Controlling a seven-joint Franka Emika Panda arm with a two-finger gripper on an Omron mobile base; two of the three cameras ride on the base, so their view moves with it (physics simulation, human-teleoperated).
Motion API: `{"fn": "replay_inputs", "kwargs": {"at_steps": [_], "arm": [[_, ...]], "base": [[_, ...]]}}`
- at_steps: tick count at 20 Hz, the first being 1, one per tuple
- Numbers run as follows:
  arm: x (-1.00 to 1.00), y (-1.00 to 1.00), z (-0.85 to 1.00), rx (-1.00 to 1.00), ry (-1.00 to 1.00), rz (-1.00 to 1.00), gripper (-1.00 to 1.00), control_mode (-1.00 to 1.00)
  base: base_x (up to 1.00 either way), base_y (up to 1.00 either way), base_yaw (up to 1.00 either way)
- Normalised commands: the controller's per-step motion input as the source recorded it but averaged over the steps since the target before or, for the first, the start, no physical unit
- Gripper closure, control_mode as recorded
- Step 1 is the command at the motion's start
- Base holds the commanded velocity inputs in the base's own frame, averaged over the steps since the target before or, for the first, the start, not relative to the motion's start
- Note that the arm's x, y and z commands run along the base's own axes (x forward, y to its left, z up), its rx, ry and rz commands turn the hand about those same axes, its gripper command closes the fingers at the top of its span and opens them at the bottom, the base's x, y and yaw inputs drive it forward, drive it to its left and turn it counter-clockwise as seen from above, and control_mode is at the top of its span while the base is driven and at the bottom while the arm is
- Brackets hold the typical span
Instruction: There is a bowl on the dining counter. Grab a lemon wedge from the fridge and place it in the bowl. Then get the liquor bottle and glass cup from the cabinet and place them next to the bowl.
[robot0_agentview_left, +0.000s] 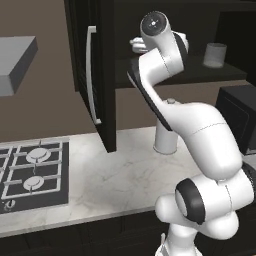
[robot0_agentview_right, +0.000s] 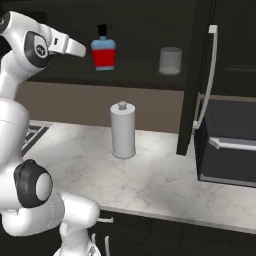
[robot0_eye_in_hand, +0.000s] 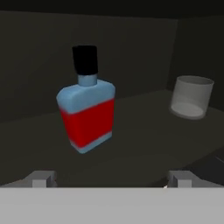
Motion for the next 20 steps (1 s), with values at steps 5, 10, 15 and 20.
{"fn": "replay_inputs", "kwargs": {"at_steps": [5,10,15,20], "arm": [[0.28,0.01,0.0,0.0,0.0,-0.04,-1.0,-1.0],[0.34,0.0,0.0,0.0,0.0,-0.05,-1.0,-1.0],[0.32,0.0,0.0,0.0,0.0,-0.05,-1.0,-1.0],[0.34,0.0,0.0,0.0,0.01,-0.06,-1.0,-1.0]], "base": [[0.0,0.0,0.0],[0.0,0.0,0.0],[0.0,0.0,0.0],[0.0,0.0,0.0]]}}
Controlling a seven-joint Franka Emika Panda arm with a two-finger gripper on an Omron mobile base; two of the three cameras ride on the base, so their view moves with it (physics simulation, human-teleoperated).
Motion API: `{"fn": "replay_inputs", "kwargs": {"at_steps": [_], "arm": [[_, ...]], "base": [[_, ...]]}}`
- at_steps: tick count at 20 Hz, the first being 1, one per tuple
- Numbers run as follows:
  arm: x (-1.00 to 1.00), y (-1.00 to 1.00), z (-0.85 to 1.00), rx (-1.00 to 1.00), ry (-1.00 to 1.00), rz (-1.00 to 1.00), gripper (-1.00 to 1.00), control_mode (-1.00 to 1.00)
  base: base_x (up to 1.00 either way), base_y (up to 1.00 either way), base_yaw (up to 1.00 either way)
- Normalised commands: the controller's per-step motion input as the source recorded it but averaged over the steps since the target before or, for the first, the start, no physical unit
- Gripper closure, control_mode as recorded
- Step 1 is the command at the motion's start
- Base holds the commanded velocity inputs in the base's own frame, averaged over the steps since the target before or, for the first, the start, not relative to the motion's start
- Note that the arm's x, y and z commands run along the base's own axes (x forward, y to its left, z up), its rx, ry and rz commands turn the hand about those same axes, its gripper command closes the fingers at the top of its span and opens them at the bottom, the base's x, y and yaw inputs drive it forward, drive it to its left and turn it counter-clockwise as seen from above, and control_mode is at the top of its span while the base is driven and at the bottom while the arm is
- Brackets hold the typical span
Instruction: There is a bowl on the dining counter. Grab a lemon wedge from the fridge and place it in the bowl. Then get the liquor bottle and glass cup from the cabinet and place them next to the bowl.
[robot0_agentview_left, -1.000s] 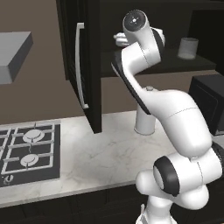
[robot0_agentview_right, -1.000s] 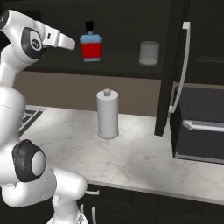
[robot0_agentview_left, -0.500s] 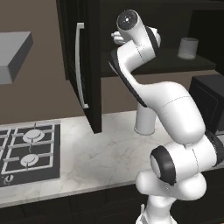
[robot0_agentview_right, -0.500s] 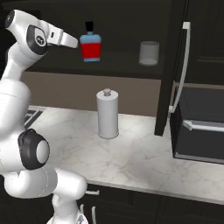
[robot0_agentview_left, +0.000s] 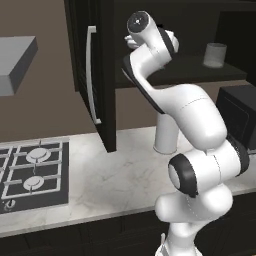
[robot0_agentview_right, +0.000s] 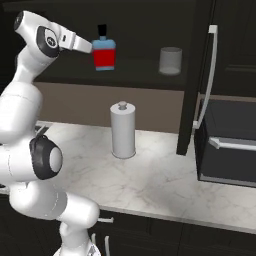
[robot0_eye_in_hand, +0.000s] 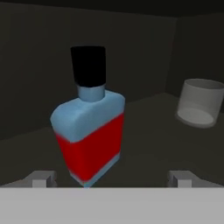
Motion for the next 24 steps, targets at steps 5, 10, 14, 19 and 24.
{"fn": "replay_inputs", "kwargs": {"at_steps": [5,10,14,19,24], "arm": [[0.37,0.0,0.0,0.0,0.03,-0.05,-1.0,-1.0],[0.35,0.0,0.0,0.0,0.04,-0.04,-1.0,-1.0],[0.3,0.0,0.0,0.0,0.02,-0.05,-1.0,-1.0],[0.27,0.0,0.0,0.0,0.01,-0.05,-1.0,-1.0],[0.21,0.0,0.0,0.0,0.0,-0.04,-1.0,-1.0]], "base": [[0.0,0.0,0.0],[0.0,0.0,0.0],[0.0,0.0,0.0],[0.0,0.0,0.0],[0.0,0.0,0.0]]}}
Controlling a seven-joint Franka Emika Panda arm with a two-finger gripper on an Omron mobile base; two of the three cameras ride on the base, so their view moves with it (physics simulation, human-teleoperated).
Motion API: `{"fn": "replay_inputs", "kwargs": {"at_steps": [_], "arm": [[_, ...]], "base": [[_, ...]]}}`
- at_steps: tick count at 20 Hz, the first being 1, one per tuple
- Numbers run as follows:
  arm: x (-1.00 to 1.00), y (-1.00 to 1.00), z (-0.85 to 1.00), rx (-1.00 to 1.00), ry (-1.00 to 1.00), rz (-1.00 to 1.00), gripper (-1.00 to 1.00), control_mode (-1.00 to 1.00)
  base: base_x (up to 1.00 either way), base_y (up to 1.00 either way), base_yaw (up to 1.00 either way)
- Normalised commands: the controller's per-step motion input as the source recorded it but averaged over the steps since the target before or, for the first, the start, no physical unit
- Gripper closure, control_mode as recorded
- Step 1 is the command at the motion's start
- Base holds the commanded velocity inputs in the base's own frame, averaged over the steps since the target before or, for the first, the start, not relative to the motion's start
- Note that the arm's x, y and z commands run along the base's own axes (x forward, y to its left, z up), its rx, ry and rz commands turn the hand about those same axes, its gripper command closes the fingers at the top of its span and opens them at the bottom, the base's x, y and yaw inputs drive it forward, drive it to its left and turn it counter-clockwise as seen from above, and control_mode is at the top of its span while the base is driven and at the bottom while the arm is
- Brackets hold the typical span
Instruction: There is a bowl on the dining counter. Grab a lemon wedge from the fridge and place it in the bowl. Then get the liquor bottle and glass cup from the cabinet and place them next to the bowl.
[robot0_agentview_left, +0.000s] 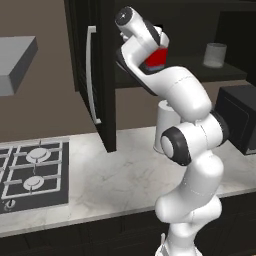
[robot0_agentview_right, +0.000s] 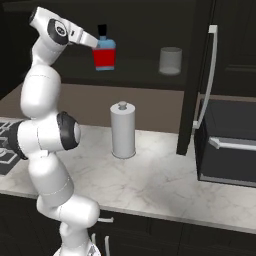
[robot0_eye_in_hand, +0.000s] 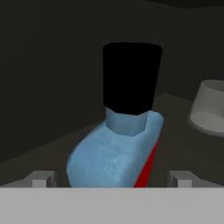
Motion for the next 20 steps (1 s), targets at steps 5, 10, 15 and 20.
{"fn": "replay_inputs", "kwargs": {"at_steps": [5,10,15,20], "arm": [[0.13,0.0,-0.01,0.0,0.0,-0.03,-1.0,-1.0],[0.05,-0.08,-0.08,0.0,0.0,-0.03,-1.0,-1.0],[0.02,-0.13,-0.13,0.0,0.0,-0.02,-1.0,-1.0],[0.03,-0.17,-0.11,0.0,0.0,-0.01,1.0,-1.0]], "base": [[0.0,0.0,0.0],[0.0,0.0,0.0],[0.0,0.0,0.0],[0.0,0.0,0.0]]}}
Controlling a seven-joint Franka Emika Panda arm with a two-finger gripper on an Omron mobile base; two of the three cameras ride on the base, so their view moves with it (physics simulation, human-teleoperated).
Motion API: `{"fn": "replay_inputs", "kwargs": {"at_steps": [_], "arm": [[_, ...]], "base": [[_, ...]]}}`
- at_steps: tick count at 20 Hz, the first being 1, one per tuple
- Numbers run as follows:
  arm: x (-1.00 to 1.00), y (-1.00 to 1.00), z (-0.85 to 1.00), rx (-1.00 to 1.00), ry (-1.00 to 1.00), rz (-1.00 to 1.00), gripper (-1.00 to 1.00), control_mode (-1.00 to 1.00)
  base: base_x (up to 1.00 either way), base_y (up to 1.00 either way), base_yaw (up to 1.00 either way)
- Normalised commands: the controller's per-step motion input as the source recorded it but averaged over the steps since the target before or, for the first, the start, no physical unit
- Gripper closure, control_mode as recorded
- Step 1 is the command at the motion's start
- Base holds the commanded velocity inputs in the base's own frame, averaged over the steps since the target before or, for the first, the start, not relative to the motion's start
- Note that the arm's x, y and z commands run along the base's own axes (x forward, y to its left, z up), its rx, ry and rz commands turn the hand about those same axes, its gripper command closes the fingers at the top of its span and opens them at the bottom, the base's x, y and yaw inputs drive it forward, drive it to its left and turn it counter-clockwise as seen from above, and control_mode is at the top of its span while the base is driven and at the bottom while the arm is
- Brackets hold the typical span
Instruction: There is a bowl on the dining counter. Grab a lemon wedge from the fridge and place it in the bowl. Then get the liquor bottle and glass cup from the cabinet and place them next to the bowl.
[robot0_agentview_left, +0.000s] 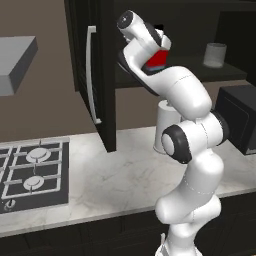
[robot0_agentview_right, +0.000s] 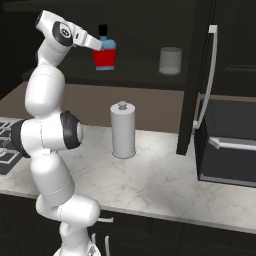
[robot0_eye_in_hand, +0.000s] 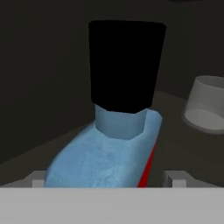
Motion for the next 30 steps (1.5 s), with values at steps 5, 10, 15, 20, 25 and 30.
{"fn": "replay_inputs", "kwargs": {"at_steps": [5,10,15,20,25,30], "arm": [[0.0,-0.11,-0.05,0.0,0.0,-0.01,1.0,-1.0],[-0.08,-0.18,-0.01,0.0,-0.04,0.0,1.0,-1.0],[-0.53,-0.23,0.0,0.0,-0.09,0.0,1.0,-1.0],[-1.0,-0.16,0.0,0.06,-0.15,0.0,1.0,-1.0],[-1.0,-0.13,0.03,0.06,-0.15,0.0,1.0,-1.0],[-1.0,-0.22,0.42,0.03,-0.11,0.08,1.0,-1.0]], "base": [[0.0,0.0,0.0],[0.0,0.0,0.0],[0.0,0.0,0.0],[0.0,0.0,0.0],[0.0,0.0,0.0],[0.0,0.0,0.0]]}}
